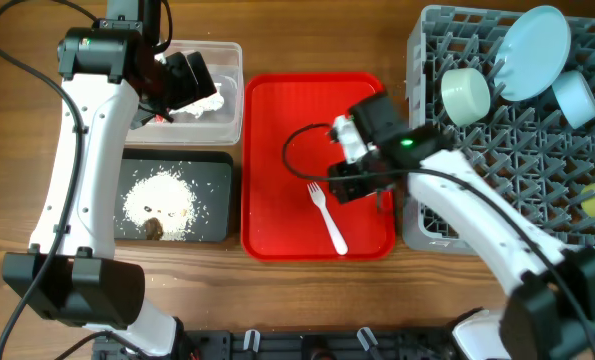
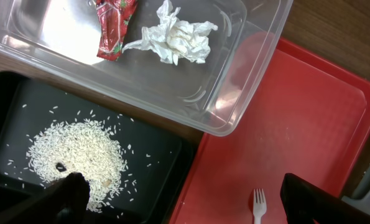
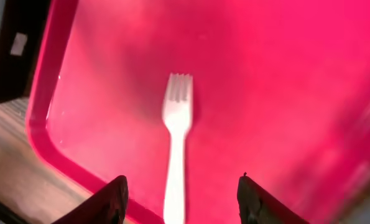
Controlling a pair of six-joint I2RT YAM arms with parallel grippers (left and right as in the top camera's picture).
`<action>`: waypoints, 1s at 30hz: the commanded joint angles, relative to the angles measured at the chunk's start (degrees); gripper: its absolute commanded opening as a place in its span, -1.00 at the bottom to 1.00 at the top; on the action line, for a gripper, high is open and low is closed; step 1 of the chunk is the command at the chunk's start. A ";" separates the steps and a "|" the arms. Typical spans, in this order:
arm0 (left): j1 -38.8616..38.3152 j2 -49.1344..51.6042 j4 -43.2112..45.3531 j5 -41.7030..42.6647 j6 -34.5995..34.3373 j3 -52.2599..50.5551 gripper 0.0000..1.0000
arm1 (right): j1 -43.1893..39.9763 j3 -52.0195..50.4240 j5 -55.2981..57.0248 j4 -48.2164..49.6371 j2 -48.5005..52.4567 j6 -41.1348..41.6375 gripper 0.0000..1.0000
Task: Sort waste into correct bins and load items into the dishwasher rack
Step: 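Reach the right gripper to the white plastic fork and grasp it, then carry the white fork to the dish rack and insert it upright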
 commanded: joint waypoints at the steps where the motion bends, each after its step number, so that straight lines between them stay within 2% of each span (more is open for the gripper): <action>1: 0.04 -0.20 -0.02 -0.59 -0.96 0.15 1.00 | 3.58 -0.74 1.31 3.89 6.75 5.01 0.19; 7: 0.04 -0.20 -0.02 -0.59 -0.96 0.15 1.00 | 6.45 -0.74 8.85 8.37 15.96 8.50 0.28; 13: 0.04 -0.20 -0.02 -0.59 -0.96 0.15 1.00 | 6.58 -0.74 11.87 9.70 19.04 8.41 0.23; 20: 0.04 -0.20 -0.04 -0.59 -0.96 0.15 1.00 | 6.58 -0.74 12.33 6.51 19.10 8.74 -0.20; 22: 0.04 -0.20 -0.02 -0.59 -0.96 0.15 1.00 | 6.58 -0.74 12.31 5.88 19.10 11.26 -0.44; 30: 0.04 -0.20 -0.04 -0.59 -0.96 0.15 1.00 | 6.56 -0.74 12.28 5.95 19.10 12.20 -0.42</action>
